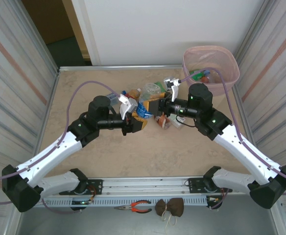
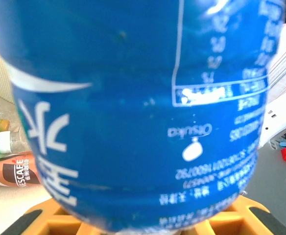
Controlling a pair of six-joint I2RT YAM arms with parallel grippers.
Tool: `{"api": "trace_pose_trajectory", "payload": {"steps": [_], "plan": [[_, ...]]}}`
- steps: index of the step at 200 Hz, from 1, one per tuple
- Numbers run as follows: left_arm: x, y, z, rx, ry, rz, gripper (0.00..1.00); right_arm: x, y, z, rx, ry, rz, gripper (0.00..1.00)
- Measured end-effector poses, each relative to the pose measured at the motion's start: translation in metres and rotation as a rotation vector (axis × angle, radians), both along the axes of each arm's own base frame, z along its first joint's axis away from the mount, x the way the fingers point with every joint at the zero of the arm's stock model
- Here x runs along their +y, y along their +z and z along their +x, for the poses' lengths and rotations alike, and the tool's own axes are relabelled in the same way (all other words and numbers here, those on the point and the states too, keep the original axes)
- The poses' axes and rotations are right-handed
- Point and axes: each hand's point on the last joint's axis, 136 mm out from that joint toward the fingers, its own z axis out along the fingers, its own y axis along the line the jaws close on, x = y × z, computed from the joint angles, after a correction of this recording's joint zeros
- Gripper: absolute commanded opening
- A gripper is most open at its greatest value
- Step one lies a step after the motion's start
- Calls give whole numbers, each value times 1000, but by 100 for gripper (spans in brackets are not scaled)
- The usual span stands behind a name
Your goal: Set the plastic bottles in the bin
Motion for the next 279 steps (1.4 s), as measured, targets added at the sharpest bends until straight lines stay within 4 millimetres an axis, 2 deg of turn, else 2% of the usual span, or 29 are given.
{"api": "trace_pose_trajectory", "payload": {"steps": [19, 47, 66, 114, 137, 161, 189, 224, 249, 279], "plan": [[0, 0, 2, 2, 10, 3, 62, -3, 2, 3, -2, -29, 3, 53], [4, 1, 6, -8, 48, 7, 70, -23, 14, 15, -6, -125, 7, 52], [9, 8, 7, -31, 77, 0, 71, -53, 29, 36, -18, -238, 17, 52], [28, 22, 1, -82, 143, -23, 71, -149, 65, 86, -44, -558, 7, 51], [35, 18, -1, -75, 169, -21, 71, -182, 78, 104, -70, -673, -35, 51], [39, 16, -2, -69, 191, -17, 70, -212, 80, 126, -65, -771, -94, 52], [43, 15, -1, -73, 210, -13, 70, -239, 67, 158, -11, -856, -145, 50], [46, 8, 1, -70, 228, -2, 69, -269, 32, 206, 135, -954, -138, 51], [46, 7, 2, -70, 237, 3, 68, -278, 7, 234, 238, -1011, -88, 51], [47, 6, 3, -68, 241, 7, 68, -283, -10, 256, 297, -1073, 14, 53]]}}
